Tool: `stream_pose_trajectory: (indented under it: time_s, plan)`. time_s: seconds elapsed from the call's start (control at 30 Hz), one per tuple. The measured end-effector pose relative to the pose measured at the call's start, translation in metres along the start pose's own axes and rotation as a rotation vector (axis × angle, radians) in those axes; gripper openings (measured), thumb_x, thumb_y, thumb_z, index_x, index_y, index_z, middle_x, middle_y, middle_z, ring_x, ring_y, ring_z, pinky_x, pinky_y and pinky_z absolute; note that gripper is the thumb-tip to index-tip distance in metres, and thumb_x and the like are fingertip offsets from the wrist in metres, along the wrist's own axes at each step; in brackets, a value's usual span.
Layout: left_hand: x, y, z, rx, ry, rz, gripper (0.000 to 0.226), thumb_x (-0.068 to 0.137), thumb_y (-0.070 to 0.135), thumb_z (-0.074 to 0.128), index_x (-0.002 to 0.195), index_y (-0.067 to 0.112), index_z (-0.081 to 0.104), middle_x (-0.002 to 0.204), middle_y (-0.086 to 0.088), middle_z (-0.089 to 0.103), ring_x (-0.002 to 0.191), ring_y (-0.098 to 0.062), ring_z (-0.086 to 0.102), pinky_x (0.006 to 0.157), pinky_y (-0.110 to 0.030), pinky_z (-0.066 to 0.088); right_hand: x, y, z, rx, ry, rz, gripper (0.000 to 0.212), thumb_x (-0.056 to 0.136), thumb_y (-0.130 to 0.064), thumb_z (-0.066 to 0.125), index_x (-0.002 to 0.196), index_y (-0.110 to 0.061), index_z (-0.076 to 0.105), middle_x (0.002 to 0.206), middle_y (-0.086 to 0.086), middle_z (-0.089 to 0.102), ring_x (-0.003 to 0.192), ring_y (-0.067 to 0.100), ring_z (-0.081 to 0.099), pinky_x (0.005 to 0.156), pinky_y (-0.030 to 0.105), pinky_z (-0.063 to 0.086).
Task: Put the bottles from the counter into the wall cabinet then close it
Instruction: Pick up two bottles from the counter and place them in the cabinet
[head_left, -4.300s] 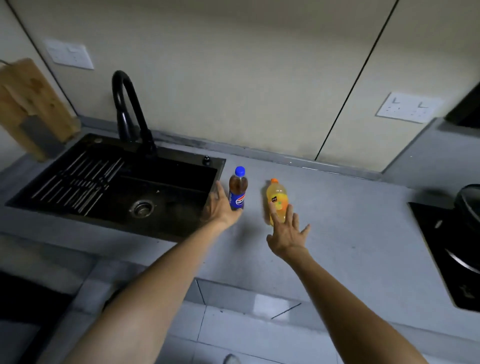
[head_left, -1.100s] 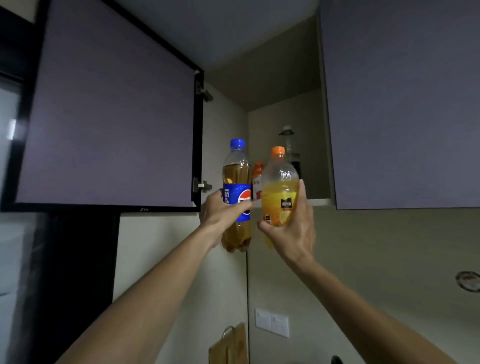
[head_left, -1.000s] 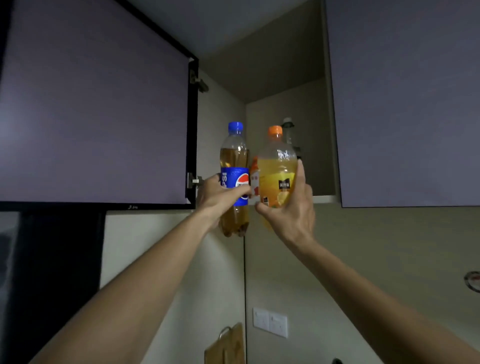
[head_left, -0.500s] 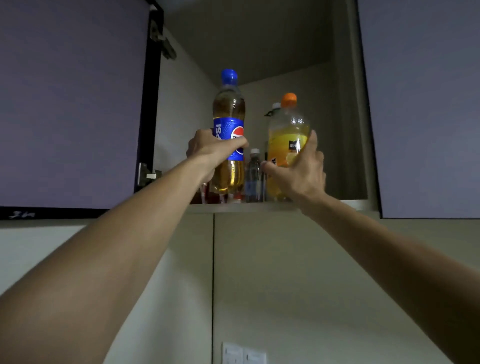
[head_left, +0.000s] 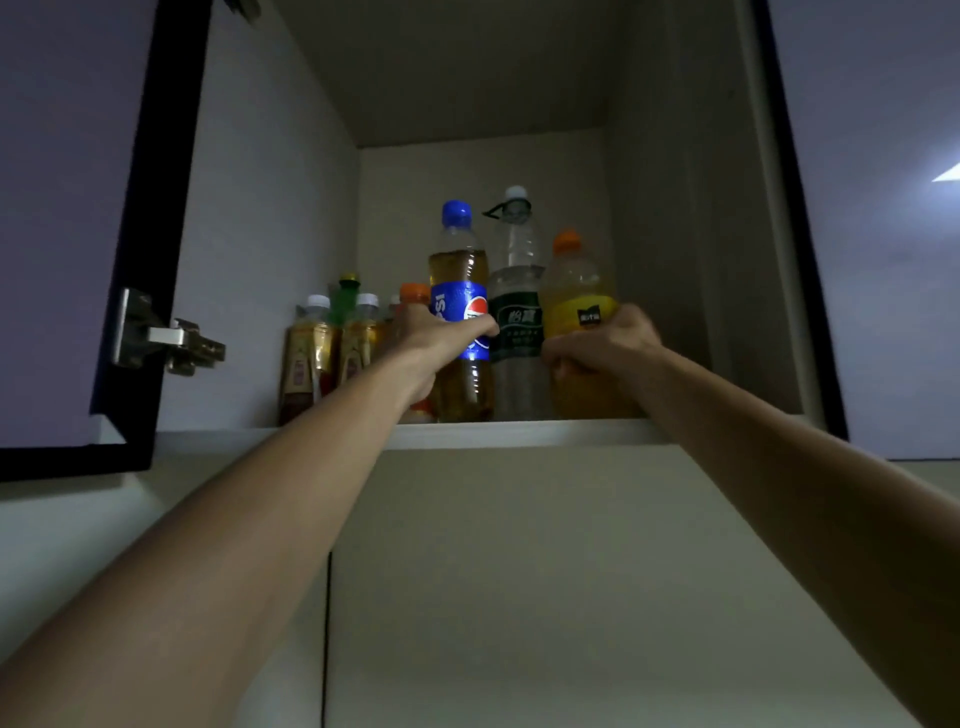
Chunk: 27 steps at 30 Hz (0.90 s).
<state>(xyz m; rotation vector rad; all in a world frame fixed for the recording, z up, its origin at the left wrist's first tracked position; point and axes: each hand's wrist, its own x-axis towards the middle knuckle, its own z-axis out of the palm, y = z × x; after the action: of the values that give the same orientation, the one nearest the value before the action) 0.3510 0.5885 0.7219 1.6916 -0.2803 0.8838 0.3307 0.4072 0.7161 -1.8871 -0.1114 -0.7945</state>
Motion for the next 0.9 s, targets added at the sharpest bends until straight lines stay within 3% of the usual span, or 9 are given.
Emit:
stream_pose_trajectory:
  time_s: [0.13,0.23,0.33,0.4,0.5,0.6,0.73,0.8,0.9]
  plan:
    - [0.009,-0.012,0.008,-0.001,-0.091,0.021,0.042,0.061,0.034,0.09,0.092,0.023,0.064,0.095,-0.005,0.071,0.086,-0.02,0.069,0.086,-0.038,0.057,0.006,0.01,0.0,-0.075,-0.036,-0.011,0.052,0.064,-0.03,0.091,0.104,-0.016,0.061,0.094,0.003,0.063,0.083,0.014,0.061,0.072,0.026,0.05]
    - [0.014,-0.016,0.005,0.003,-0.159,0.016,0.045,0.063,0.036,0.09,0.096,0.022,0.064,0.098,-0.005,0.071,0.092,-0.021,0.068,0.09,-0.04,0.055,0.01,0.012,0.002,-0.191,-0.059,-0.073,0.064,0.066,-0.043,0.088,0.118,-0.021,0.061,0.102,-0.001,0.063,0.092,0.015,0.059,0.07,0.023,0.044]
    - [0.011,-0.015,0.001,0.053,-0.24,0.043,0.058,0.064,0.039,0.09,0.111,0.018,0.064,0.103,-0.004,0.069,0.095,-0.017,0.065,0.083,-0.032,0.053,0.007,0.011,0.002,-0.154,-0.058,-0.056,0.056,0.07,-0.051,0.083,0.115,-0.02,0.065,0.106,0.001,0.069,0.096,0.017,0.066,0.072,0.026,0.05]
    - [0.008,-0.016,-0.004,0.11,-0.318,0.023,0.063,0.062,0.036,0.091,0.116,0.019,0.062,0.108,-0.002,0.068,0.1,-0.018,0.062,0.08,-0.031,0.05,0.005,0.011,-0.001,-0.08,-0.057,-0.014,0.049,0.074,-0.046,0.082,0.112,-0.019,0.067,0.106,0.006,0.071,0.093,0.018,0.069,0.074,0.027,0.056]
    - [0.007,-0.02,-0.015,0.194,-0.402,-0.027,0.086,0.044,0.047,0.095,0.12,0.023,0.06,0.115,0.0,0.065,0.106,-0.018,0.06,0.073,-0.03,0.05,0.003,0.013,-0.004,-0.087,-0.046,0.013,0.042,0.076,-0.042,0.081,0.105,-0.018,0.062,0.1,0.005,0.066,0.086,0.016,0.065,0.078,0.029,0.055]
    - [0.009,-0.023,-0.02,0.169,-0.407,-0.03,0.091,0.048,0.045,0.095,0.128,0.023,0.056,0.122,0.0,0.063,0.111,-0.019,0.058,0.074,-0.03,0.047,0.01,0.015,-0.003,-0.293,0.024,0.012,0.044,0.08,-0.048,0.076,0.104,-0.019,0.052,0.088,0.002,0.054,0.078,0.015,0.055,0.073,0.031,0.048]
    - [0.014,-0.029,-0.024,0.147,-0.386,0.004,0.084,0.052,0.035,0.096,0.125,0.021,0.057,0.118,-0.002,0.065,0.107,-0.02,0.062,0.084,-0.034,0.051,0.021,0.01,-0.004,-0.399,0.011,0.074,0.068,0.067,-0.045,0.086,0.117,-0.012,0.053,0.103,0.005,0.06,0.097,0.025,0.061,0.081,0.034,0.052]
    - [0.017,-0.033,-0.026,0.133,-0.356,0.019,0.085,0.052,0.032,0.096,0.126,0.02,0.056,0.118,-0.001,0.065,0.107,-0.019,0.062,0.088,-0.034,0.05,0.025,0.006,-0.005,-0.429,0.006,0.073,0.06,0.071,-0.032,0.087,0.113,-0.012,0.049,0.103,0.008,0.054,0.097,0.027,0.055,0.081,0.033,0.049]
    - [0.019,-0.038,-0.028,0.124,-0.325,0.034,0.082,0.056,0.029,0.095,0.127,0.02,0.055,0.119,-0.001,0.064,0.107,-0.019,0.06,0.085,-0.032,0.046,0.032,0.006,-0.003,-0.548,-0.051,0.091,0.043,0.081,-0.026,0.079,0.107,-0.006,0.05,0.086,0.009,0.048,0.092,0.027,0.052,0.076,0.033,0.046]
